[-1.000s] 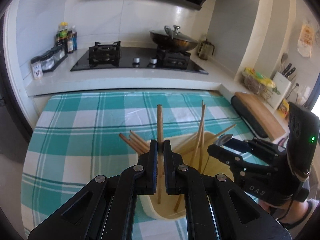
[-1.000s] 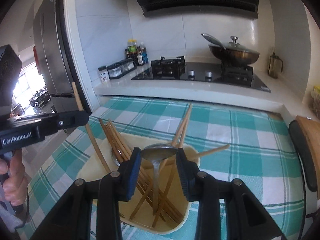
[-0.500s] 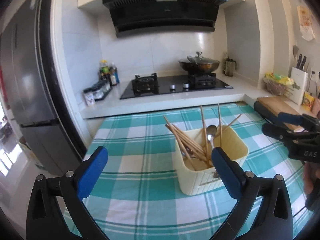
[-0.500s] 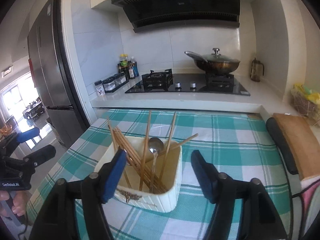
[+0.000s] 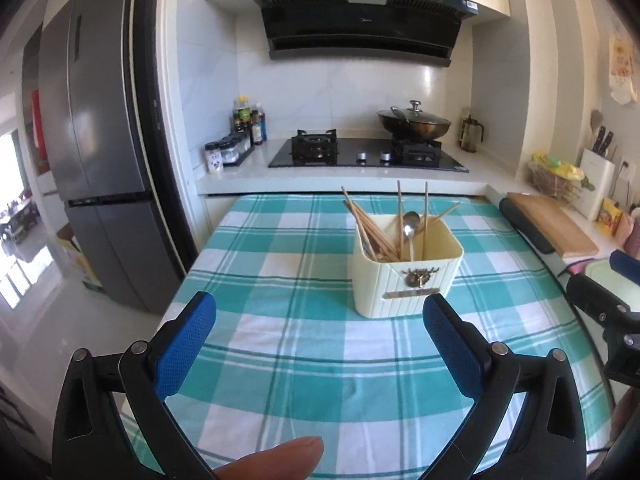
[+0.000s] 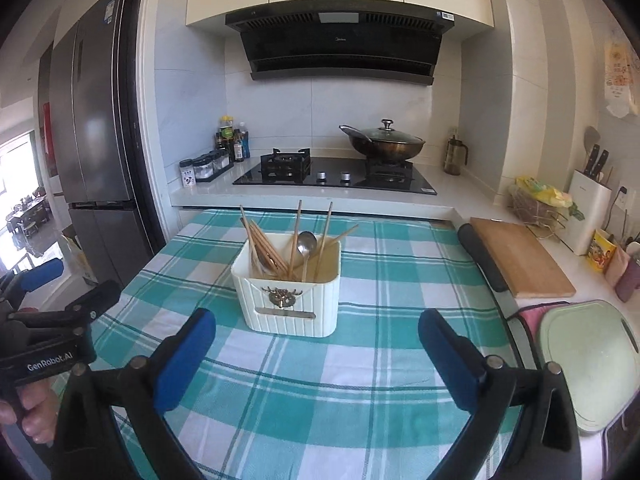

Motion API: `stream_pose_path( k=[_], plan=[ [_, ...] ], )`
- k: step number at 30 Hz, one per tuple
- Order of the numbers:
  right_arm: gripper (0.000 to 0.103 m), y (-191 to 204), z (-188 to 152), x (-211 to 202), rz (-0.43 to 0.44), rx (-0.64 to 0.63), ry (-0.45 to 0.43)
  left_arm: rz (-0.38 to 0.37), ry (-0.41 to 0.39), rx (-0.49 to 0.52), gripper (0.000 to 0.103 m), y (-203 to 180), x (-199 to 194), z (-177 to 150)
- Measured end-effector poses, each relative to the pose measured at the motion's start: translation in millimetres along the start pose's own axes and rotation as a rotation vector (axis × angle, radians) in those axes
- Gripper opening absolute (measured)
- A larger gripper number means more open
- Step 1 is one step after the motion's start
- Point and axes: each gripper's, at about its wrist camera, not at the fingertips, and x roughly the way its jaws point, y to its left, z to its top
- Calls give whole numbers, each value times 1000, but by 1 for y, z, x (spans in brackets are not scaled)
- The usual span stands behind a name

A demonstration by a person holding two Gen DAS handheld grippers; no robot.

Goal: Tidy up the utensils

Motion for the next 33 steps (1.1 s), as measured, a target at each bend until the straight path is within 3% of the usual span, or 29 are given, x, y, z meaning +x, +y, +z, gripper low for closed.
stream_pose_path(
  k=[12,33],
  plan=[
    [103,5,-7,-39,-41,-8,-33,-9,-7,15,103,-12,-29,1],
    [103,19,-6,-50,-7,-8,-39,10,2,24,103,-7,-35,1]
  ],
)
